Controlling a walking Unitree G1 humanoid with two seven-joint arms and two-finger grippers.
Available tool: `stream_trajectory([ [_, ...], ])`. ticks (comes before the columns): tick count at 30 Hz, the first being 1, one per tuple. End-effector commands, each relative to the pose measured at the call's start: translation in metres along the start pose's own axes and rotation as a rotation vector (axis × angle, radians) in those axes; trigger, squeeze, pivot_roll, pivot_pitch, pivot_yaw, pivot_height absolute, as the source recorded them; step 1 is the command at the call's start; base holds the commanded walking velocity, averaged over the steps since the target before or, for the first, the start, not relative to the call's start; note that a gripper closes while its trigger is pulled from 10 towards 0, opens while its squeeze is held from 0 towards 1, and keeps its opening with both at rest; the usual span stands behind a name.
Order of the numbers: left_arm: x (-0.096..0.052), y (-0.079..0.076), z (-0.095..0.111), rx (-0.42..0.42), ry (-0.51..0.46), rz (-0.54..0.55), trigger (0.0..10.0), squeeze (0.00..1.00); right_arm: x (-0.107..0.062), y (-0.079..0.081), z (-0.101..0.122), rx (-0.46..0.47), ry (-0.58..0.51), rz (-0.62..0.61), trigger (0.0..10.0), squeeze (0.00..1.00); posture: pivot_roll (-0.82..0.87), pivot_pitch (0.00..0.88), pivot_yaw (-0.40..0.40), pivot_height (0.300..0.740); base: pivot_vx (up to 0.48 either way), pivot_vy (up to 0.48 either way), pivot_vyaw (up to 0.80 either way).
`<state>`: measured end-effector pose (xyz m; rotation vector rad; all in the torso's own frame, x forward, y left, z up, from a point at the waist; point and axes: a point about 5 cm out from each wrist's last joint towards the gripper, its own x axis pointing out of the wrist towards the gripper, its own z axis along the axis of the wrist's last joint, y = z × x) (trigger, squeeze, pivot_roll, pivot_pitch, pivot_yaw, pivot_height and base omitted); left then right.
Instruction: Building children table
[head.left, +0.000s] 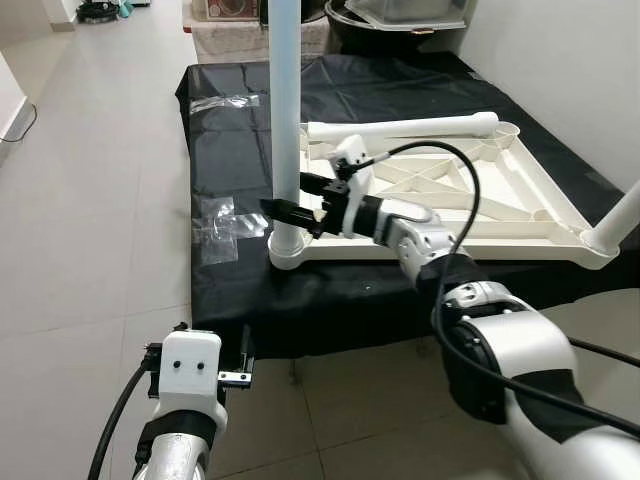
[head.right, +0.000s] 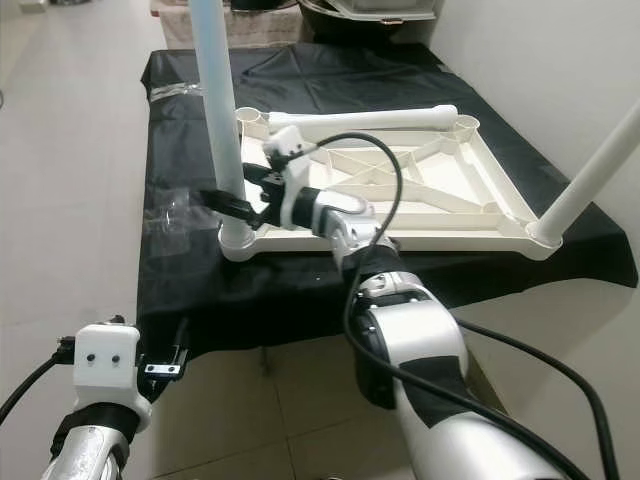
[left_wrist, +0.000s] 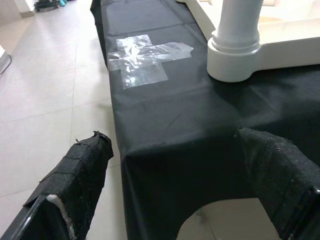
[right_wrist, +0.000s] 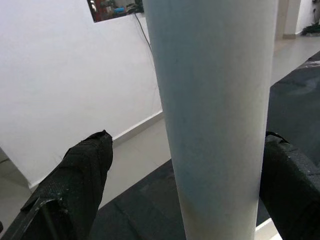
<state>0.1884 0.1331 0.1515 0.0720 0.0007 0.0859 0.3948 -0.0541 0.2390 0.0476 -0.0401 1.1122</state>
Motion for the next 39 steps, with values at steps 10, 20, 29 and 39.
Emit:
stream_trajectory([
  [10, 0.003, 0.000, -0.004, 0.012, 0.023, 0.006, 10.0, 0.00, 0.032, 0.032, 0.005, 0.086, -0.040, 0.218, 10.0, 0.00, 0.09, 0.164, -0.102, 0.740, 0.000, 0.000, 0.00],
  [20, 0.004, 0.001, -0.004, 0.014, 0.021, 0.009, 10.0, 0.00, 0.033, 0.047, 0.001, 0.086, 0.017, 0.452, 10.0, 0.00, 0.09, 0.165, -0.106, 0.740, 0.000, 0.000, 0.00],
  [29, 0.005, 0.000, -0.004, 0.011, 0.021, 0.010, 10.0, 0.00, 0.030, 0.048, -0.002, 0.079, 0.052, 0.492, 0.0, 0.00, 0.09, 0.167, -0.108, 0.740, 0.000, 0.000, 0.00],
  [39, 0.007, 0.001, -0.001, 0.014, 0.005, 0.016, 10.0, 0.00, 0.034, 0.039, -0.003, 0.051, 0.003, 0.272, 0.0, 0.00, 0.09, 0.162, -0.108, 0.740, 0.000, 0.000, 0.00],
])
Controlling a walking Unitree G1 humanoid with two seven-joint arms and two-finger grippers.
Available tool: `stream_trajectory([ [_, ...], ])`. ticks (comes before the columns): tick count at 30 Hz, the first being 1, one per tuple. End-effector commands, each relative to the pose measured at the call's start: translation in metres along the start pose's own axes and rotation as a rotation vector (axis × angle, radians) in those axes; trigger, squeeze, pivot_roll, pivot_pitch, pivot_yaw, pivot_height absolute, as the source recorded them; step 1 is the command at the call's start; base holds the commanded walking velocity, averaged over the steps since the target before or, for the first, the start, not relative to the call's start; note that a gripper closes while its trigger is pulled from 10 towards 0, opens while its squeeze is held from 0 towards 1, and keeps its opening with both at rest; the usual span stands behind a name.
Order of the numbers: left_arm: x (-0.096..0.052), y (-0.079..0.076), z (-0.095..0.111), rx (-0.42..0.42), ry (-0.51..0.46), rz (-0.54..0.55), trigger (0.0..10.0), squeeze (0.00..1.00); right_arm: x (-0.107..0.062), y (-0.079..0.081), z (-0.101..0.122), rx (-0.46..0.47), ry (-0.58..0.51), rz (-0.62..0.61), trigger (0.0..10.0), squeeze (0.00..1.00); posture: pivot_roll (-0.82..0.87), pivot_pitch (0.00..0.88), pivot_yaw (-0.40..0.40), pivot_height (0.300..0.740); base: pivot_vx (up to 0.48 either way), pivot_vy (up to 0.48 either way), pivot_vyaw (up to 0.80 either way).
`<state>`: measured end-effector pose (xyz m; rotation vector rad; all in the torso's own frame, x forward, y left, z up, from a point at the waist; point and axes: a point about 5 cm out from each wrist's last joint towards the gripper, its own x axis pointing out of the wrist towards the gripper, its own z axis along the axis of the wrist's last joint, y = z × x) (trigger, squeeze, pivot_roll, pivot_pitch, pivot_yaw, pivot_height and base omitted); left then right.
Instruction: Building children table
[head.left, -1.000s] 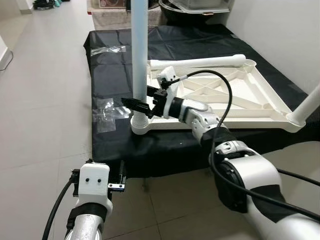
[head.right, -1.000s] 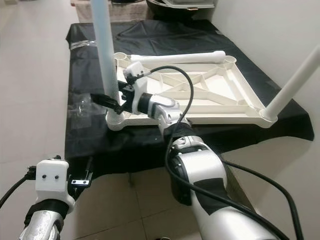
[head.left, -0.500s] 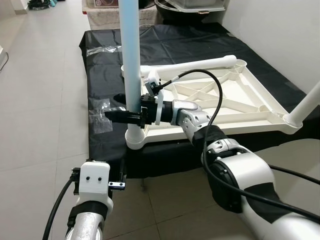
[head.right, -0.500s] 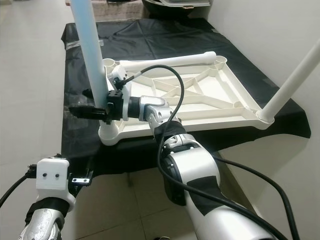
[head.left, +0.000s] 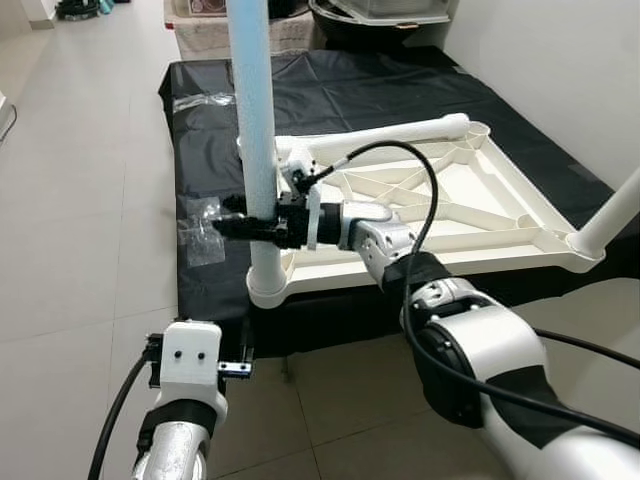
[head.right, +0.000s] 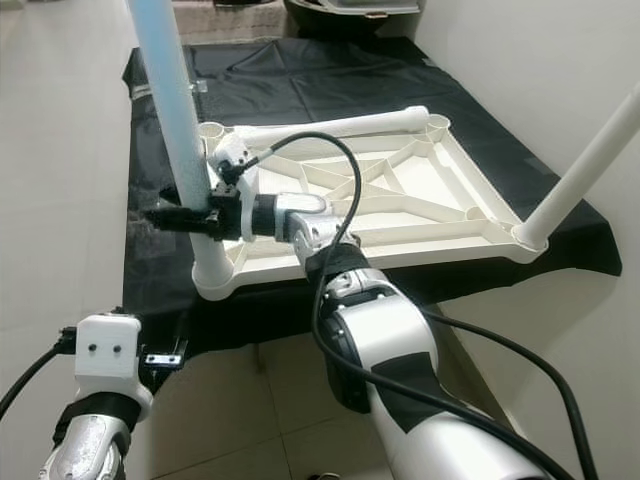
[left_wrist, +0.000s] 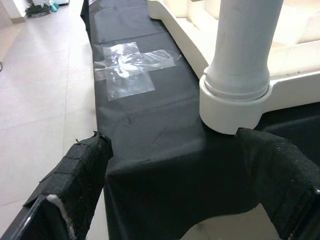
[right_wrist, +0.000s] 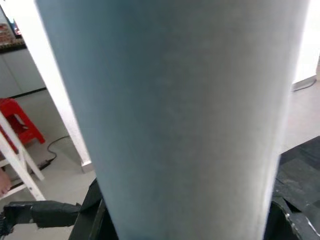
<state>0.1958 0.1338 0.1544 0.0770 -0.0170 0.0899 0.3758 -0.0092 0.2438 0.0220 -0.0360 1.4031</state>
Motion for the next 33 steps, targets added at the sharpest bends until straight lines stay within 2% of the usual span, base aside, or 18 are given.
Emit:
stream_trajectory([
  [1, 0.000, 0.002, -0.003, 0.010, 0.019, 0.013, 10.0, 0.00, 0.003, -0.004, -0.004, 0.066, -0.042, -0.136, 0.0, 0.00, 0.08, 0.158, -0.111, 0.740, 0.000, 0.000, 0.00],
  [2, 0.000, 0.002, -0.003, 0.011, 0.017, 0.014, 10.0, 0.00, 0.002, -0.009, -0.004, 0.058, -0.052, -0.244, 0.0, 0.00, 0.08, 0.158, -0.112, 0.740, 0.000, 0.000, 0.00],
  [3, 0.000, 0.002, -0.003, 0.011, 0.017, 0.014, 10.0, 0.00, 0.002, -0.009, -0.004, 0.058, -0.052, -0.244, 0.0, 0.00, 0.08, 0.158, -0.112, 0.740, 0.000, 0.000, 0.00],
  [5, 0.001, 0.003, -0.002, 0.011, 0.012, 0.019, 10.0, 0.00, -0.004, -0.021, -0.007, 0.055, -0.070, -0.504, 0.0, 0.00, 0.08, 0.157, -0.111, 0.740, 0.000, 0.000, 0.00],
  [6, 0.002, 0.004, -0.002, 0.014, 0.011, 0.019, 10.0, 0.00, -0.013, -0.030, -0.010, 0.054, -0.077, -0.703, 0.0, 0.00, 0.07, 0.154, -0.101, 0.740, 0.000, 0.000, 0.00],
  [7, 0.002, 0.004, -0.002, 0.014, 0.011, 0.019, 10.0, 0.00, -0.013, -0.030, -0.010, 0.054, -0.077, -0.703, 0.0, 0.00, 0.07, 0.154, -0.101, 0.740, 0.000, 0.000, 0.00],
  [9, 0.004, 0.006, -0.003, 0.017, 0.010, 0.019, 10.0, 0.00, -0.039, -0.043, -0.019, 0.027, -0.062, -1.081, 0.0, 0.00, 0.07, 0.149, -0.097, 0.740, 0.000, 0.000, 0.00],
  [11, 0.006, 0.006, -0.003, 0.018, 0.007, 0.019, 10.0, 0.00, -0.054, -0.047, -0.026, 0.053, -0.071, -1.280, 0.0, 0.00, 0.07, 0.146, -0.097, 0.740, 0.000, 0.000, 0.00],
  [16, 0.007, 0.006, -0.002, 0.021, 0.003, 0.018, 10.0, 0.00, -0.058, -0.045, -0.033, 0.116, -0.103, -1.434, 0.0, 0.00, 0.07, 0.143, -0.095, 0.740, 0.000, 0.000, 0.00],
  [20, 0.008, 0.005, -0.002, 0.026, 0.000, 0.015, 10.0, 0.00, -0.038, -0.034, -0.040, 0.224, -0.127, -1.470, 0.0, 0.00, 0.08, 0.138, -0.096, 0.740, 0.000, 0.000, 0.00],
  [22, 0.008, 0.005, -0.002, 0.027, 0.001, 0.015, 10.0, 0.00, -0.031, -0.031, -0.040, 0.223, -0.124, -1.454, 0.0, 0.00, 0.08, 0.135, -0.097, 0.740, 0.000, 0.000, 0.00],
  [23, 0.008, 0.005, -0.002, 0.026, 0.002, 0.016, 10.0, 0.00, -0.021, -0.028, -0.036, 0.203, -0.133, -1.390, 10.0, 0.00, 0.08, 0.135, -0.097, 0.740, 0.000, 0.000, 0.00],
  [25, 0.007, 0.005, -0.002, 0.026, 0.003, 0.016, 10.0, 0.00, -0.013, -0.025, -0.033, 0.176, -0.145, -1.335, 10.0, 0.00, 0.08, 0.133, -0.097, 0.740, 0.000, 0.000, 0.00],
  [26, 0.007, 0.005, -0.003, 0.026, 0.003, 0.014, 10.0, 0.00, -0.004, -0.021, -0.029, 0.184, -0.178, -1.262, 10.0, 1.00, 0.07, 0.128, -0.094, 0.740, 0.000, 0.000, 0.00],
  [29, 0.007, 0.004, -0.003, 0.026, 0.004, 0.013, 10.0, 0.00, -0.003, -0.020, -0.025, 0.153, -0.208, -1.236, 10.0, 1.00, 0.07, 0.128, -0.094, 0.740, 0.000, 0.000, 0.00],
  [30, 0.007, 0.004, -0.003, 0.026, 0.004, 0.013, 10.0, 0.00, -0.007, -0.023, -0.020, 0.136, -0.233, -1.193, 10.0, 0.37, 0.07, 0.123, -0.095, 0.740, 0.000, 0.000, 0.00],
  [32, 0.008, 0.004, -0.003, 0.026, 0.004, 0.012, 10.0, 0.00, -0.010, -0.025, -0.016, 0.124, -0.248, -1.167, 10.0, 0.37, 0.07, 0.123, -0.095, 0.740, 0.000, 0.000, 0.00],
  [33, 0.008, 0.005, -0.003, 0.027, 0.003, 0.013, 10.0, 0.00, -0.014, -0.028, -0.012, 0.073, -0.236, -1.091, 10.0, 0.00, 0.07, 0.115, -0.096, 0.740, 0.000, 0.000, 0.00],
])
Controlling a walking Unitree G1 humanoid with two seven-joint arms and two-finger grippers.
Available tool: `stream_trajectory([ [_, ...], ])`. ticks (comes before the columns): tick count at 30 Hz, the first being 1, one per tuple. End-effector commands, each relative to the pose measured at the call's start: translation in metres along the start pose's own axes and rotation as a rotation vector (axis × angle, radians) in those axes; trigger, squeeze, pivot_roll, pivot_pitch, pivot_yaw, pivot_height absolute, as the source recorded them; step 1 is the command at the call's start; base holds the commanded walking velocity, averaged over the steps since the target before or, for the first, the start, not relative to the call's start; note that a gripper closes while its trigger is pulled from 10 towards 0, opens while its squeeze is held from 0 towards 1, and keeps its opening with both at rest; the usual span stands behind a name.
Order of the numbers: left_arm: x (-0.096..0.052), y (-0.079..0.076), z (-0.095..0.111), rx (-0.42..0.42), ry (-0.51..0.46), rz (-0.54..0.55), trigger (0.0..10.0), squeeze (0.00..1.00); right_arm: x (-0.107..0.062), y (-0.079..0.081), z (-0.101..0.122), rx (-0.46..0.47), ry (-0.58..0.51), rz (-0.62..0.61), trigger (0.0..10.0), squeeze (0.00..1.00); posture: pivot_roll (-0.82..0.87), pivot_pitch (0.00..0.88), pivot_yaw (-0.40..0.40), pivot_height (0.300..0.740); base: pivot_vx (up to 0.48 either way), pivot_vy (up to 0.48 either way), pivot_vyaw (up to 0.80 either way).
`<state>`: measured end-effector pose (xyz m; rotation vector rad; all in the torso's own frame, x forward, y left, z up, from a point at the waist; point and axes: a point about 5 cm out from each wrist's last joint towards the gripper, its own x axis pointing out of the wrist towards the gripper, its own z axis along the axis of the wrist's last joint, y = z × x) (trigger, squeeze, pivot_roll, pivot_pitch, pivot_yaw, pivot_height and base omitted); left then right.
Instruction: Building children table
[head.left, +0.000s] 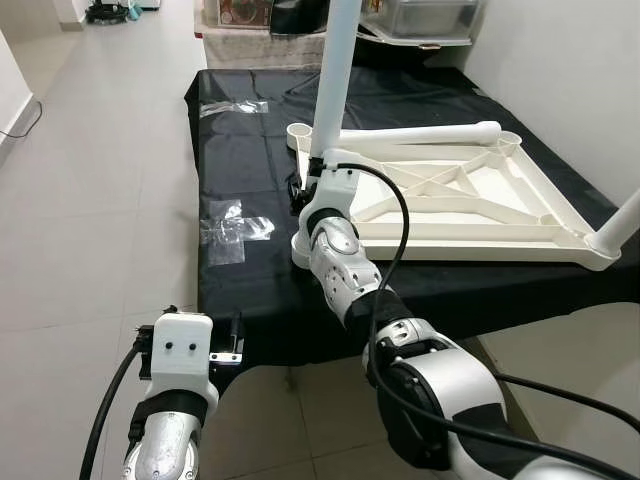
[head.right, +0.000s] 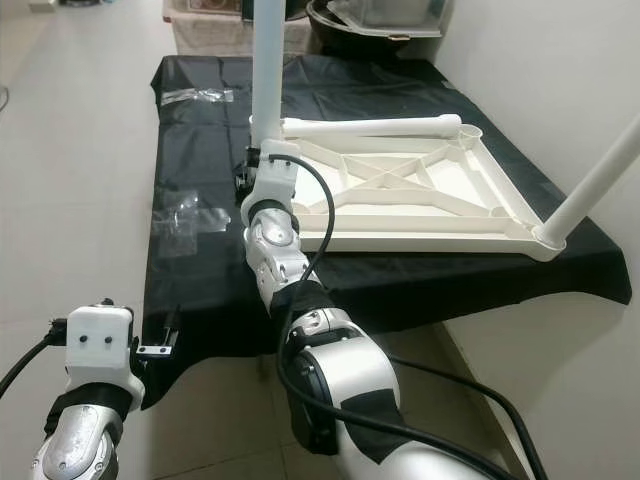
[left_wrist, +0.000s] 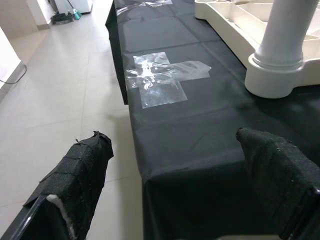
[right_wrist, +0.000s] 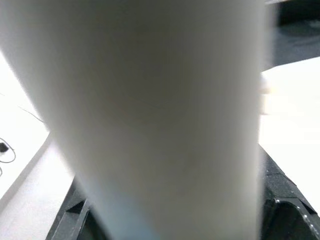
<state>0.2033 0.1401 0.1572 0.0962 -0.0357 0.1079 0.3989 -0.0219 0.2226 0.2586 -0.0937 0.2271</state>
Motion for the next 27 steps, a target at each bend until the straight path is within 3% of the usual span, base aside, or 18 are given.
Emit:
stream_trajectory([
  [1, 0.000, -0.001, -0.005, 0.008, 0.021, -0.006, 10.0, 0.00, 0.002, -0.003, 0.009, -0.026, -0.038, 0.084, 10.0, 0.00, 0.07, 0.115, -0.096, 0.740, 0.000, 0.000, 0.00],
  [4, 0.001, 0.001, -0.005, 0.010, 0.019, -0.001, 10.0, 0.00, 0.001, -0.018, 0.018, 0.037, 0.033, 0.455, 10.0, 0.00, 0.06, 0.106, -0.091, 0.740, 0.000, 0.000, 0.00],
  [8, 0.002, 0.001, -0.006, 0.010, 0.021, -0.001, 10.0, 0.00, -0.002, -0.026, 0.018, 0.031, 0.093, 0.585, 10.0, 0.00, 0.06, 0.102, -0.087, 0.740, 0.000, 0.000, 0.00],
  [9, 0.002, -0.001, -0.007, 0.009, 0.022, -0.009, 10.0, 0.00, -0.010, -0.031, 0.015, 0.017, 0.176, 0.788, 10.0, 0.00, 0.06, 0.098, -0.086, 0.740, 0.000, 0.000, 0.00],
  [10, 0.002, -0.001, -0.007, 0.009, 0.022, -0.009, 10.0, 0.00, -0.010, -0.031, 0.015, 0.017, 0.176, 0.788, 10.0, 0.00, 0.06, 0.098, -0.086, 0.740, 0.000, 0.000, 0.00],
  [13, 0.003, -0.003, -0.007, 0.009, 0.020, -0.017, 10.0, 0.00, -0.022, -0.027, 0.013, 0.042, 0.246, 1.062, 10.0, 0.00, 0.07, 0.089, -0.087, 0.740, 0.000, 0.000, 0.00],
  [14, 0.003, -0.003, -0.007, 0.009, 0.020, -0.017, 10.0, 0.00, -0.022, -0.027, 0.013, 0.042, 0.246, 1.062, 10.0, 0.00, 0.07, 0.089, -0.087, 0.740, 0.000, 0.000, 0.00],
  [17, 0.004, -0.005, -0.006, 0.008, 0.016, -0.018, 10.0, 0.00, -0.029, -0.015, 0.011, 0.071, 0.304, 1.240, 10.0, 0.00, 0.09, 0.085, -0.102, 0.740, 0.000, 0.000, 0.00],
  [21, 0.004, -0.003, -0.006, 0.009, 0.013, -0.011, 10.0, 0.00, -0.034, 0.000, 0.006, 0.106, 0.357, 1.350, 10.0, 0.00, 0.09, 0.086, -0.104, 0.740, 0.000, 0.000, 0.00],
  [24, 0.004, -0.003, -0.006, 0.010, 0.013, -0.009, 10.0, 0.00, -0.035, 0.002, 0.004, 0.110, 0.375, 1.369, 10.0, 0.00, 0.09, 0.086, -0.104, 0.740, 0.000, 0.000, 0.00],
  [25, 0.004, -0.002, -0.006, 0.010, 0.012, -0.007, 10.0, 0.00, -0.033, 0.005, 0.001, 0.084, 0.372, 1.327, 0.0, 0.00, 0.09, 0.089, -0.108, 0.740, 0.000, 0.000, 0.00],
  [27, 0.004, -0.003, -0.006, 0.011, 0.011, -0.008, 10.0, 0.00, -0.029, 0.006, -0.003, 0.038, 0.346, 1.226, 0.0, 0.00, 0.09, 0.089, -0.108, 0.740, 0.000, 0.000, 0.00],
])
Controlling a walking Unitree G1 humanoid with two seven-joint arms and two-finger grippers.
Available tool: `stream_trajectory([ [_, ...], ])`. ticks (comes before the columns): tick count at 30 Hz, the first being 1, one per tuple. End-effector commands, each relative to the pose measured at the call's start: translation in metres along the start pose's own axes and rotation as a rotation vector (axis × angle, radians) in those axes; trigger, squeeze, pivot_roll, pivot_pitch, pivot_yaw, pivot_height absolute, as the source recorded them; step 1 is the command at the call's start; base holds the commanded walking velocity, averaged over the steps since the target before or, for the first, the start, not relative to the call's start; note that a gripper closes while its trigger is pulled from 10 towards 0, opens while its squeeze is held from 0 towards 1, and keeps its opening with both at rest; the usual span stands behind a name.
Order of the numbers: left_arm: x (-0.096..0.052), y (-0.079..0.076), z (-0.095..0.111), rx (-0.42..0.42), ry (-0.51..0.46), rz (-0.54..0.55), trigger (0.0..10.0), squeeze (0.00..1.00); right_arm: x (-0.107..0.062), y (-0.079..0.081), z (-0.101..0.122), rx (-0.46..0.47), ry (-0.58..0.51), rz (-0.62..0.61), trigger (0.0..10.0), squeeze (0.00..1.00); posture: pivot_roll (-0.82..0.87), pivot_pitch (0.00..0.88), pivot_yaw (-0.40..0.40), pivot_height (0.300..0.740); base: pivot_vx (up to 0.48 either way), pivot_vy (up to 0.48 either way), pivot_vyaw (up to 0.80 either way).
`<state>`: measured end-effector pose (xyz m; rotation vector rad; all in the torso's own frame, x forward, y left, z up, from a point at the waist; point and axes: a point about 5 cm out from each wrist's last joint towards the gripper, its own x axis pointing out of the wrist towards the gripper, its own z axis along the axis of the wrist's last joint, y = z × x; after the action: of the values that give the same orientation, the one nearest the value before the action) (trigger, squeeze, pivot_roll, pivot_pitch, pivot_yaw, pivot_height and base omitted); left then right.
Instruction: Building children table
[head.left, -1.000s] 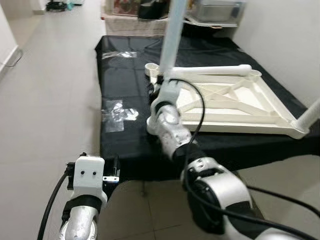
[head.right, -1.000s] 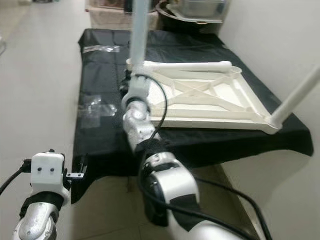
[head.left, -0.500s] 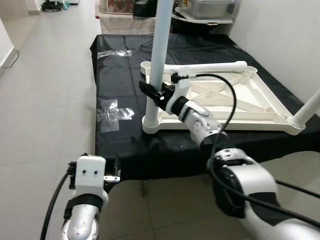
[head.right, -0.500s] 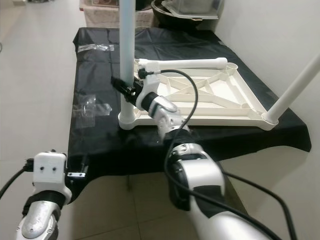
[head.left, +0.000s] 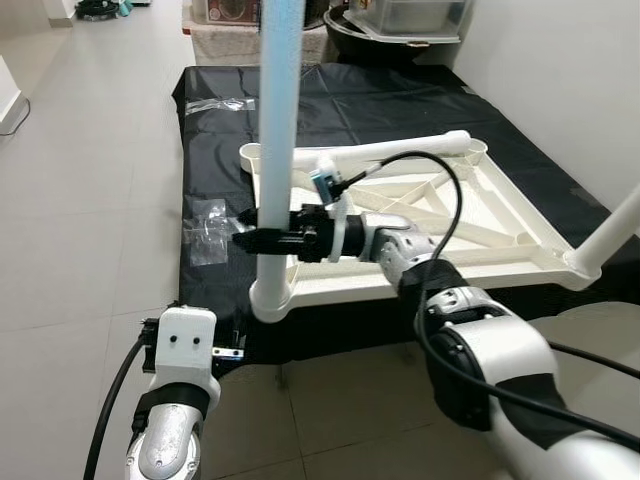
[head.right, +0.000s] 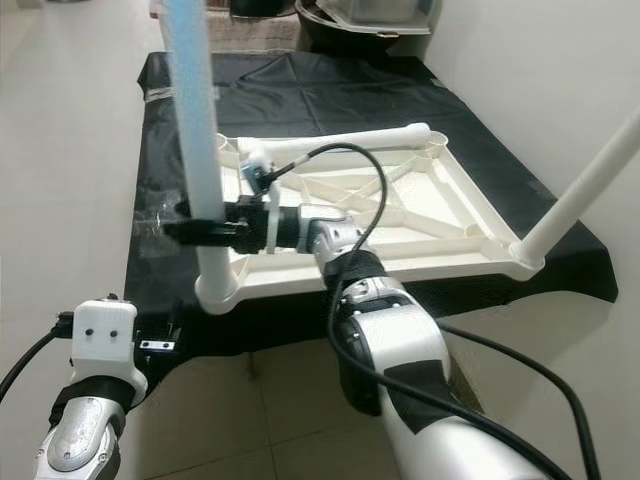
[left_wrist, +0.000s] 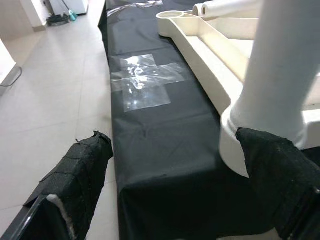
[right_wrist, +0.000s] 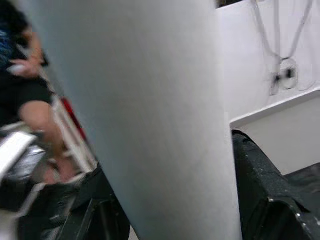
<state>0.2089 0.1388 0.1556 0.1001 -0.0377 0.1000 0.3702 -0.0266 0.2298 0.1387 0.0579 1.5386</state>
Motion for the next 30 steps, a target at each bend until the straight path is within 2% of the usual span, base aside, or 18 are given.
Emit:
stream_trajectory([
  [1, -0.001, -0.001, -0.004, 0.007, 0.014, 0.000, 10.0, 0.00, 0.004, -0.001, -0.012, 0.051, 0.012, -0.051, 0.0, 0.00, 0.09, 0.089, -0.108, 0.740, 0.000, 0.000, 0.00],
  [5, -0.001, -0.001, -0.005, 0.006, 0.014, 0.000, 10.0, 0.00, 0.002, -0.006, -0.010, 0.007, -0.014, -0.144, 0.0, 0.00, 0.08, 0.095, -0.100, 0.740, 0.000, 0.000, 0.00],
  [7, -0.001, -0.001, -0.005, 0.004, 0.016, -0.003, 10.0, 0.00, 0.000, -0.015, -0.005, -0.049, -0.049, -0.341, 0.0, 0.00, 0.08, 0.094, -0.100, 0.740, 0.000, 0.000, 0.00],
  [8, -0.001, -0.001, -0.005, 0.004, 0.016, -0.003, 10.0, 0.00, 0.000, -0.015, -0.005, -0.049, -0.049, -0.341, 0.0, 0.00, 0.08, 0.094, -0.100, 0.740, 0.000, 0.000, 0.00],
  [9, -0.001, -0.001, -0.005, 0.004, 0.017, -0.005, 10.0, 0.00, -0.002, -0.022, -0.002, -0.075, -0.066, -0.488, 0.0, 0.00, 0.08, 0.097, -0.098, 0.740, 0.000, 0.000, 0.00],
  [10, -0.001, -0.001, -0.005, 0.004, 0.017, -0.005, 10.0, 0.00, -0.002, -0.022, -0.002, -0.075, -0.066, -0.488, 0.0, 0.00, 0.08, 0.097, -0.098, 0.740, 0.000, 0.000, 0.00],
  [11, -0.002, -0.002, -0.006, 0.004, 0.018, -0.007, 10.0, 0.00, -0.007, -0.029, -0.001, -0.071, -0.089, -0.675, 0.0, 0.00, 0.08, 0.098, -0.098, 0.740, 0.000, 0.000, 0.00],
  [12, -0.002, -0.002, -0.006, 0.004, 0.018, -0.007, 10.0, 0.00, -0.007, -0.029, -0.001, -0.071, -0.089, -0.675, 0.0, 0.00, 0.08, 0.098, -0.098, 0.740, 0.000, 0.000, 0.00],
  [14, -0.002, -0.001, -0.006, 0.005, 0.018, -0.011, 10.0, 0.00, -0.032, -0.044, -0.004, -0.044, -0.124, -1.153, 0.0, 0.00, 0.07, 0.099, -0.090, 0.740, 0.000, 0.000, 0.00],
  [15, -0.002, -0.001, -0.006, 0.005, 0.018, -0.011, 10.0, 0.00, -0.032, -0.044, -0.004, -0.044, -0.124, -1.153, 0.0, 0.00, 0.07, 0.099, -0.090, 0.740, 0.000, 0.000, 0.00],
  [17, -0.001, -0.001, -0.006, 0.006, 0.018, -0.013, 10.0, 0.00, -0.045, -0.047, -0.011, 0.008, -0.158, -1.392, 0.0, 0.00, 0.08, 0.099, -0.089, 0.740, 0.000, 0.000, 0.00],
  [19, -0.001, -0.001, -0.006, 0.006, 0.018, -0.013, 10.0, 0.00, -0.045, -0.047, -0.011, 0.008, -0.158, -1.392, 0.0, 0.00, 0.08, 0.099, -0.089, 0.740, 0.000, 0.000, 0.00],
  [20, -0.001, -0.001, -0.006, 0.007, 0.018, -0.013, 10.0, 0.00, -0.046, -0.046, -0.015, 0.042, -0.180, -1.454, 0.0, 0.00, 0.08, 0.099, -0.090, 0.740, 0.000, 0.000, 0.00],
  [21, -0.001, -0.001, -0.005, 0.008, 0.016, -0.014, 10.0, 0.00, -0.040, -0.044, -0.020, 0.079, -0.197, -1.490, 0.0, 0.00, 0.08, 0.099, -0.090, 0.740, 0.000, 0.000, 0.00],
  [22, -0.001, -0.001, -0.005, 0.008, 0.016, -0.014, 10.0, 0.00, -0.040, -0.044, -0.020, 0.079, -0.197, -1.490, 0.0, 0.00, 0.08, 0.099, -0.090, 0.740, 0.000, 0.000, 0.00],
  [25, 0.000, -0.001, -0.005, 0.009, 0.016, -0.012, 10.0, 0.00, -0.023, -0.038, -0.025, 0.122, -0.224, -1.533, 0.0, 0.00, 0.08, 0.105, -0.092, 0.740, 0.000, 0.000, 0.00],
  [28, 0.000, -0.001, -0.005, 0.009, 0.015, -0.012, 10.0, 0.00, -0.020, -0.037, -0.026, 0.127, -0.232, -1.537, 0.0, 0.00, 0.08, 0.105, -0.092, 0.740, 0.000, 0.000, 0.00],
  [30, 0.000, -0.002, -0.005, 0.009, 0.016, -0.013, 10.0, 0.00, -0.012, -0.033, -0.027, 0.138, -0.243, -1.559, 0.0, 0.00, 0.08, 0.105, -0.092, 0.740, 0.000, 0.000, 0.00],
])
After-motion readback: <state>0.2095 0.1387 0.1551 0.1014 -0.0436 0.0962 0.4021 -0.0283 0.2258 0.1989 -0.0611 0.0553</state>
